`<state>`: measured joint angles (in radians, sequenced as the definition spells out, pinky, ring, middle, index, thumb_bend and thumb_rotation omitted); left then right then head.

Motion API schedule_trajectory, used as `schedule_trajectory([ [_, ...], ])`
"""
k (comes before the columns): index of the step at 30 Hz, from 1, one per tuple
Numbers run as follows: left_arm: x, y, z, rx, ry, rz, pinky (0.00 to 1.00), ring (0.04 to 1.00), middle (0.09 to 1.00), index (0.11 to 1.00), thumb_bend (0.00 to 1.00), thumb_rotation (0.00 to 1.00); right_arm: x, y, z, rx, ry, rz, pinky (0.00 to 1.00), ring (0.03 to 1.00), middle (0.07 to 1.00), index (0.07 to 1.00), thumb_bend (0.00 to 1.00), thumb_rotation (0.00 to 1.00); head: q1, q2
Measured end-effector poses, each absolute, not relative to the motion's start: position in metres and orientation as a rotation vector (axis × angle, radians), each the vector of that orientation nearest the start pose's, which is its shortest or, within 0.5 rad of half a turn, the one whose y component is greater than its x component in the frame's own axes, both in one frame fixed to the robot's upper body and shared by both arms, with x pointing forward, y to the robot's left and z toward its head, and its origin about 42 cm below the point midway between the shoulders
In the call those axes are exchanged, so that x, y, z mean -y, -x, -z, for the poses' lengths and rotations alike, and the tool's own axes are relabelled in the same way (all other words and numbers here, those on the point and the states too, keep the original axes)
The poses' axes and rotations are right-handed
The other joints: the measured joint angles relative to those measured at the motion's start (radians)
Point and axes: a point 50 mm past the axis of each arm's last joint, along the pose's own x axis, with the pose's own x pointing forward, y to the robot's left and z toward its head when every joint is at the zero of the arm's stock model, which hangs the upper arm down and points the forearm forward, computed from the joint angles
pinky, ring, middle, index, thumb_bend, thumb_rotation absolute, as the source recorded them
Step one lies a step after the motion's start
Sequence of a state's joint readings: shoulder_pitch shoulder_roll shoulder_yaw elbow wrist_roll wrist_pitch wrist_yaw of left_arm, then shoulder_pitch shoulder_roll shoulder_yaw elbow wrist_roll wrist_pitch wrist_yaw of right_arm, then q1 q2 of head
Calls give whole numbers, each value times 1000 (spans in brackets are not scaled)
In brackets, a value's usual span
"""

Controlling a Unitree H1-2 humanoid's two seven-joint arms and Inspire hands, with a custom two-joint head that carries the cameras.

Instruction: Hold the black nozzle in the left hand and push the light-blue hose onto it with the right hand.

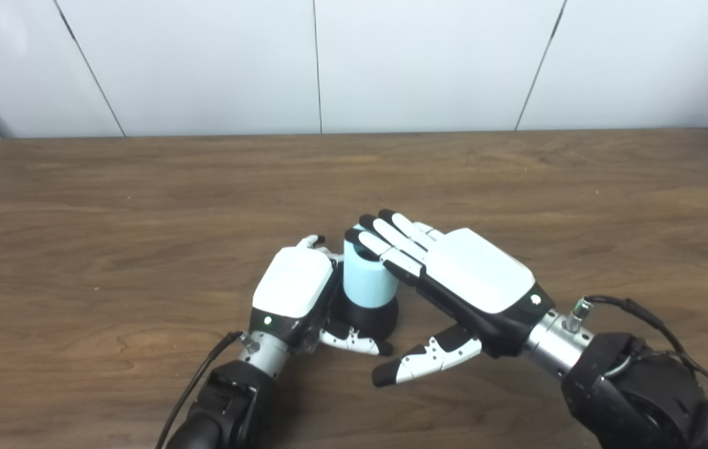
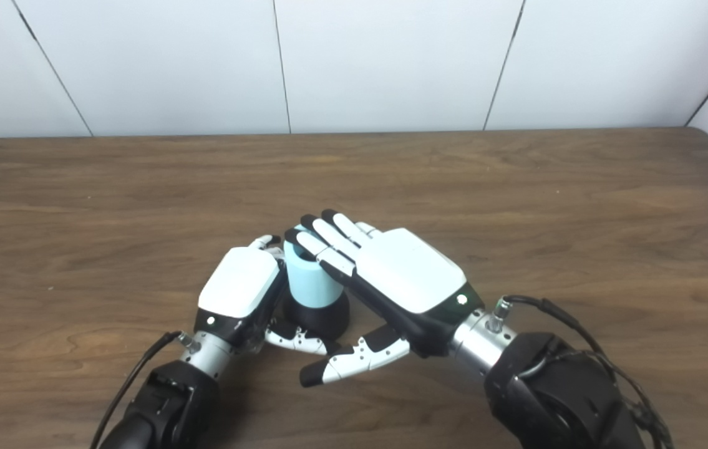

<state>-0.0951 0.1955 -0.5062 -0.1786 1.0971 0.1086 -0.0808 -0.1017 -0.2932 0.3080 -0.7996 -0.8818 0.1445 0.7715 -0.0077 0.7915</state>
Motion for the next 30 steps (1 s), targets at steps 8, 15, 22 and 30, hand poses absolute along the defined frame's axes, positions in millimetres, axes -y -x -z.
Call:
schedule_trajectory([
  [8,-129,-276,-142,353,-1262,365,871,630,486,488,523,0,187,-228,-277,459,1122,-572,968,1000,1000,996,695,914,2,-2],
  [15,-128,-276,-141,351,-1256,362,871,629,465,508,523,0,191,-233,-299,596,1007,-389,880,972,975,964,602,924,5,-5],
  [22,-129,-276,-141,352,-1256,361,861,633,478,496,524,0,189,-233,-301,637,978,-320,891,971,966,957,563,948,6,-8],
  [30,-130,-276,-140,377,-1256,342,839,710,625,497,524,50,190,-233,-298,616,986,-315,865,959,947,957,573,966,8,-9],
])
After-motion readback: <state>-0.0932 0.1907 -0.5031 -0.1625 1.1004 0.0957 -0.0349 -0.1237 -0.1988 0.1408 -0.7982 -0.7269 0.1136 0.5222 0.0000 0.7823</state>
